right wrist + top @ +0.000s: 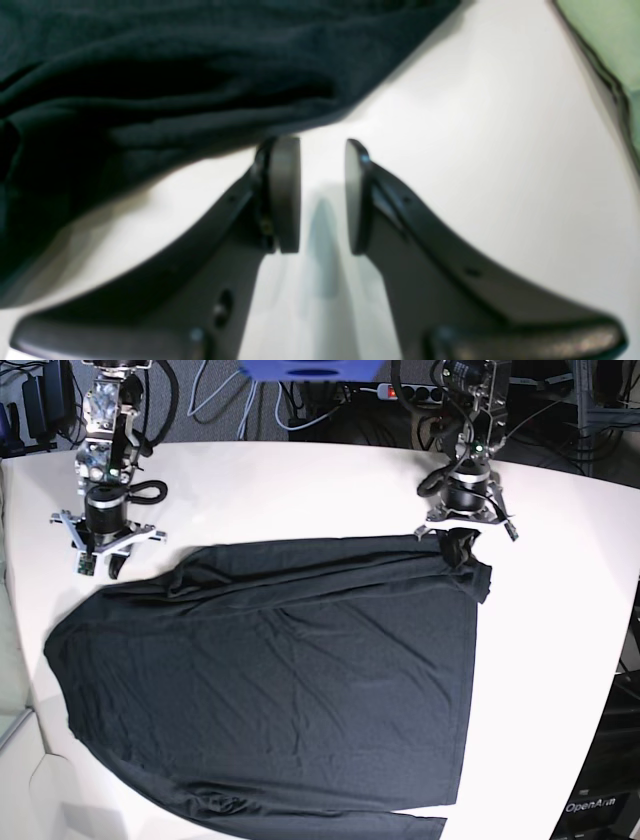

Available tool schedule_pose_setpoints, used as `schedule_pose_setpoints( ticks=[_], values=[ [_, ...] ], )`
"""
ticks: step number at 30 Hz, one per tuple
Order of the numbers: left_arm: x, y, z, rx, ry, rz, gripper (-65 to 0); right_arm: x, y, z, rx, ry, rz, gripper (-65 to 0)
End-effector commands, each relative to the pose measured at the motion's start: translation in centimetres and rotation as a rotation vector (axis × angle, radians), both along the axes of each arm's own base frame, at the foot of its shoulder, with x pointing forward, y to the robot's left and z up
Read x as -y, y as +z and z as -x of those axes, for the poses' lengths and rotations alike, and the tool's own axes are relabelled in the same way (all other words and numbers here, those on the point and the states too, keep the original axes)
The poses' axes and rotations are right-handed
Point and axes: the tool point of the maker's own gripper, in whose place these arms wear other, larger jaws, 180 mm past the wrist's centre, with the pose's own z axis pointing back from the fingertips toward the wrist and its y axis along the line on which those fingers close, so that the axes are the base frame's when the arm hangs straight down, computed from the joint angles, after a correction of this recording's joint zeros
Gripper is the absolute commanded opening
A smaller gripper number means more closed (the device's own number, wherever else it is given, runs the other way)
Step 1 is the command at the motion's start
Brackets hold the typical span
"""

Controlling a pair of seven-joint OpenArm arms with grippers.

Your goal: Fold the T-shirt properly

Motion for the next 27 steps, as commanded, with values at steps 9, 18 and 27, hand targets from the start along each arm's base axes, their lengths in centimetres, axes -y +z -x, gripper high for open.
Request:
schedule_pose_setpoints(
  ticks=[9, 18, 27],
  values=[
    [0.0, 0.0, 0.1, -0.004, -0.002, 0.002, -61.1, 0.5, 1.8, -1.1, 0.057, 0.018, 0.036, -48.0],
    [0.0, 0.0, 0.1, -0.006, -0.006, -0.004, -61.1, 0.6, 3.3, -3.1, 0.109, 0.014, 0.032, -30.0],
    [-0.7, 0.1, 0.2, -0.008, -0.014, -0.026, -61.1, 1.8, 6.2, -6.4, 0.221, -0.033, -0.289, -29.1]
  ],
)
